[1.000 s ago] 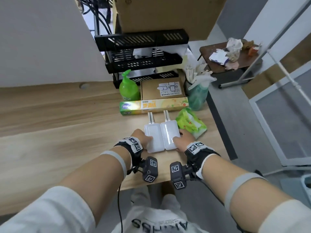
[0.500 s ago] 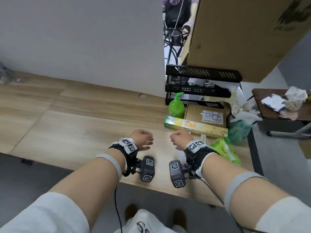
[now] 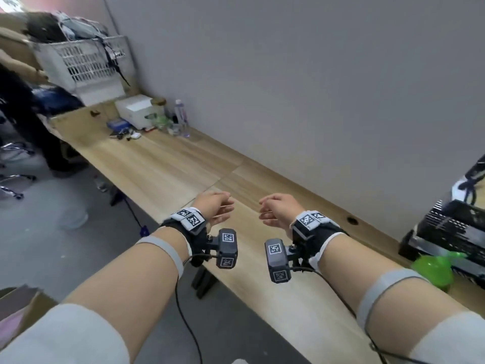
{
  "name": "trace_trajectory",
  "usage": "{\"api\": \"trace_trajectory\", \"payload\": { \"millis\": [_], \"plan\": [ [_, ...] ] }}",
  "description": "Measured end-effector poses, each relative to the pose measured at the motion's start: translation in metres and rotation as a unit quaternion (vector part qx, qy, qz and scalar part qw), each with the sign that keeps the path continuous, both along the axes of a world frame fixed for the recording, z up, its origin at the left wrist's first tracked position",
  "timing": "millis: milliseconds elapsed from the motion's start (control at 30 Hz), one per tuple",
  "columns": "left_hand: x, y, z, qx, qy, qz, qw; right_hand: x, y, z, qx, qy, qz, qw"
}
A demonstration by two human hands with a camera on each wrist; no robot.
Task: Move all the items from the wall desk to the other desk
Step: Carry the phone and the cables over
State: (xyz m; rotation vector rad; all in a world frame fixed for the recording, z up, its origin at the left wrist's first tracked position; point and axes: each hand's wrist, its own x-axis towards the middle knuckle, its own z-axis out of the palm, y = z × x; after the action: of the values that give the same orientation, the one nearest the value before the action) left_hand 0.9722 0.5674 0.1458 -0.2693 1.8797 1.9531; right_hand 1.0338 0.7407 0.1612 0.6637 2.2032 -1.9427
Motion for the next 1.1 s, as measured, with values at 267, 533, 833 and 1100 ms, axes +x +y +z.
{"api": "trace_trajectory", "payload": {
  "millis": [267,533,833,1100],
  "plan": [
    [-0.116,-0.187,0.055,0.053,0.061,0.110,0.991,-0.141,-0.168,0.050,-0.084,0.064,0.057,0.993],
    [-0.216,-0.291,0.107,0.083,0.116,0.174,0.974,-0.259,-0.259,0.095,-0.108,0.105,0.093,0.984],
    [-0.349,-0.372,0.146,0.012,0.173,0.196,0.965,-0.435,-0.339,0.132,-0.152,0.155,0.126,0.968],
    [-0.482,-0.445,0.182,-0.023,0.187,0.219,0.957,-0.578,-0.424,0.152,-0.191,0.168,0.171,0.952]
  ]
}}
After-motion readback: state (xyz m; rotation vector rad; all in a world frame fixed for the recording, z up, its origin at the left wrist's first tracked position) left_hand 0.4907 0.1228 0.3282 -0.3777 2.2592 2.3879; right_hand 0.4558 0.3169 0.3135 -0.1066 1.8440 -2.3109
